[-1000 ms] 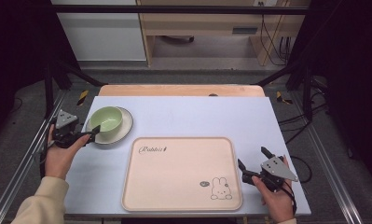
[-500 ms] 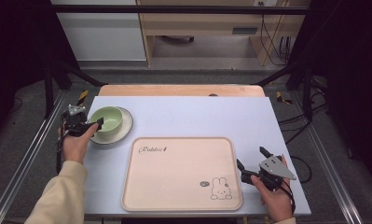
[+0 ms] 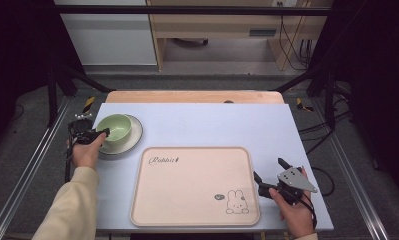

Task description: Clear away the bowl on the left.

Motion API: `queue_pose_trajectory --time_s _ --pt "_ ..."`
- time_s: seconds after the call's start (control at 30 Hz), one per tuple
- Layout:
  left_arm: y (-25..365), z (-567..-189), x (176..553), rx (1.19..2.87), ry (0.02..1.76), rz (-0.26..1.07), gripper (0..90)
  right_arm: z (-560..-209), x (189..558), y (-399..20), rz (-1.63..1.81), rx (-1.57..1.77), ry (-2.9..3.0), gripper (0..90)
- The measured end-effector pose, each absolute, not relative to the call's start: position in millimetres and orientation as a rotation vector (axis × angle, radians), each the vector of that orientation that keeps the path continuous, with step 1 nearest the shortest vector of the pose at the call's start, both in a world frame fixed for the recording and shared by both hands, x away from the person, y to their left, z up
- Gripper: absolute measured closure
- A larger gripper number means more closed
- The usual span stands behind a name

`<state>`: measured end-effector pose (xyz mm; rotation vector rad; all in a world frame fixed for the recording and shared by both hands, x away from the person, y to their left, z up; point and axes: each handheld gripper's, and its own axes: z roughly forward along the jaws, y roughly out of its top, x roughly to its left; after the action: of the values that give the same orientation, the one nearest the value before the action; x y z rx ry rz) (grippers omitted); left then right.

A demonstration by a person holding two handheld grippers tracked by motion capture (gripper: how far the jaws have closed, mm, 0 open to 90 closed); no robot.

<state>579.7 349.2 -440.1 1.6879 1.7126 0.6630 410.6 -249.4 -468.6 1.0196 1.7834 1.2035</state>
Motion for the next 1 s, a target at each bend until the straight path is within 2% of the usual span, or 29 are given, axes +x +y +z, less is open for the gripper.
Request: queue_pose_trajectory --time_s 0.07,0.23,0.27,0.4,0.5,0.8,1.0 --pt "347.9 -440.7 580.6 1.686 1.717 0.663 52.6 -469.0 410.6 -249.4 1.201 1.024 1.789 6.6" --pt "349.6 -444.9 585.1 1.681 1.758 0.665 66.8 -470.2 410.6 -248.8 1.196 1.026 1.802 6.4" --pt "351.3 -446.0 585.4 1.665 1.763 0.647 66.8 -470.2 410.6 -248.8 1.196 1.026 1.802 6.4" --pt "356.4 -446.3 585.8 1.629 1.768 0.614 80.2 -470.2 408.2 -248.4 1.186 1.027 1.812 6.1" --pt "359.7 -445.7 585.2 1.589 1.781 0.556 82.5 -470.4 408.8 -249.4 1.182 1.021 1.809 6.1" --pt "354.5 -431.6 573.5 1.603 1.712 0.607 82.2 -470.9 411.1 -248.3 1.172 1.021 1.809 6.1" --pt "354.5 -426.2 557.5 1.539 1.68 0.607 82.2 -470.1 412.5 -247.7 1.182 1.005 1.798 6.1"
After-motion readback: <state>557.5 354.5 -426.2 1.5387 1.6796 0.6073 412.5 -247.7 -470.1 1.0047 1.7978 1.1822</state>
